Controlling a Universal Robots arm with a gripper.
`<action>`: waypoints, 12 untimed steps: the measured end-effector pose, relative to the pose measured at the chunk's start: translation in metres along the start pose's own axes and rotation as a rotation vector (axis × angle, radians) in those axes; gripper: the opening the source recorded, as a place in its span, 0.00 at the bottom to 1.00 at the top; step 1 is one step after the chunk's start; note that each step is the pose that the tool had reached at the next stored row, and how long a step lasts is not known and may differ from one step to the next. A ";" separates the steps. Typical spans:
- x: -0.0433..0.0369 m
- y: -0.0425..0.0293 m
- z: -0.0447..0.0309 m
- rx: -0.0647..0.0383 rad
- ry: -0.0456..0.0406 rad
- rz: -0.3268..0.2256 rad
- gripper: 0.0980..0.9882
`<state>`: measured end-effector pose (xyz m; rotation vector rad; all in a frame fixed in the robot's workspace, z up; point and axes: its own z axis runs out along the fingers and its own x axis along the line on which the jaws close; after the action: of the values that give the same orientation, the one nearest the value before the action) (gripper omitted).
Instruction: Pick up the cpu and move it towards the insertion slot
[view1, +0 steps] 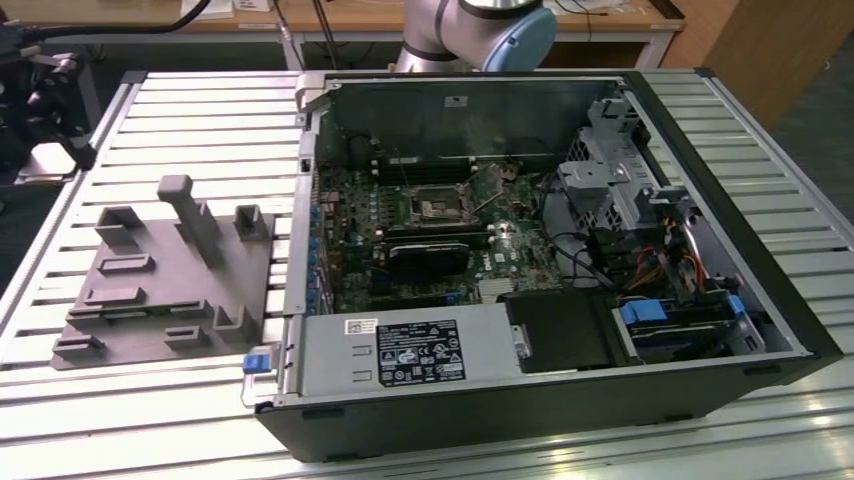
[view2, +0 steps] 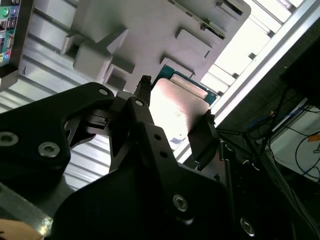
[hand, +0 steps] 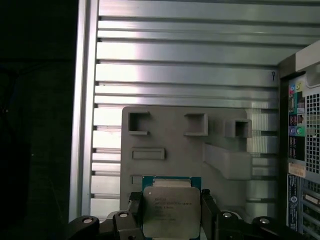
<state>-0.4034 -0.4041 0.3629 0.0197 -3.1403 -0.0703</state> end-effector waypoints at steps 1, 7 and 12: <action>-0.0003 0.0000 -0.0017 0.000 0.0001 0.000 0.50; -0.0019 0.0004 -0.0105 0.000 0.0008 0.001 0.50; -0.0046 0.0007 -0.0180 0.000 0.0013 0.003 0.50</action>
<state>-0.3988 -0.4041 0.3809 0.0154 -3.1390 -0.0706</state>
